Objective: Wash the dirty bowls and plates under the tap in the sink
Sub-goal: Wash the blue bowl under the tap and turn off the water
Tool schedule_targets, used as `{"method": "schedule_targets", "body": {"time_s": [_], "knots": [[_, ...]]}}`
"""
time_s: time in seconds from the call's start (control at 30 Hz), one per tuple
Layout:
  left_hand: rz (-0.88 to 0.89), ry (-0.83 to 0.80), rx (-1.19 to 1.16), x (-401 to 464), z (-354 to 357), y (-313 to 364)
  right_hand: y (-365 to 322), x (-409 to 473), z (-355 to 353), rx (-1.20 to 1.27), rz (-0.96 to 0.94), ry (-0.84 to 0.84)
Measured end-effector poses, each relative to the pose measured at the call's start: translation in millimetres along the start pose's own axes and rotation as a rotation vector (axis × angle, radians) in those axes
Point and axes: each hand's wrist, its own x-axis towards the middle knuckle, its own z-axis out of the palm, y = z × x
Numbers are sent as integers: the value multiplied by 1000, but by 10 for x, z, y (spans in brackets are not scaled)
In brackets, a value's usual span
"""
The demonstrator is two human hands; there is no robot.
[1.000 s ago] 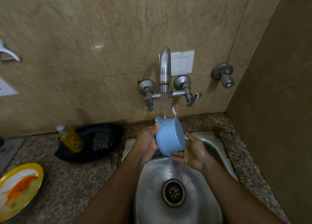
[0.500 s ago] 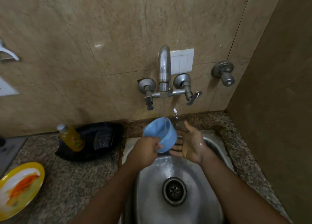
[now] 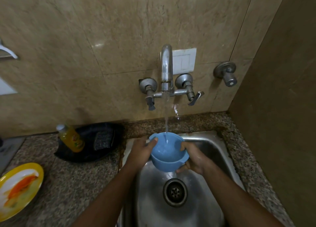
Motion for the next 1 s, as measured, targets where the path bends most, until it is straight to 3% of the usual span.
{"method": "schedule_targets", "body": {"time_s": [0.07, 0.13, 0.23, 0.3, 0.43, 0.53, 0.67, 0.8, 0.87, 1.0], "knots": [[-194, -89, -103, -51, 7, 63, -29, -14, 31, 12, -32, 31], [-243, -101, -92, -38, 26, 86, -80, -61, 47, -3, -67, 66], [-238, -156, -184, -4, 44, 217, -213, -188, 55, -51, -189, 104], [-218, -223, -213, 0, 66, 322, -335, -181, 3, -76, -367, 167], [-159, -281, -197, -41, 210, 406, -709, -211, -148, -214, -705, 406], [-164, -255, -246, -28, 285, 381, -1001, -310, -124, -426, -776, 439], [-131, -234, -263, 1, 265, 382, -1163, -256, -111, -595, -828, 671], [-32, -191, -141, -8, 196, 423, -1168, -229, -78, -835, -989, 843], [39, -167, -4, -23, 159, 420, -1173, -218, -67, -885, -1049, 827], [197, -102, 227, -129, 44, 389, -1078, -302, -131, -905, -946, 705]]}}
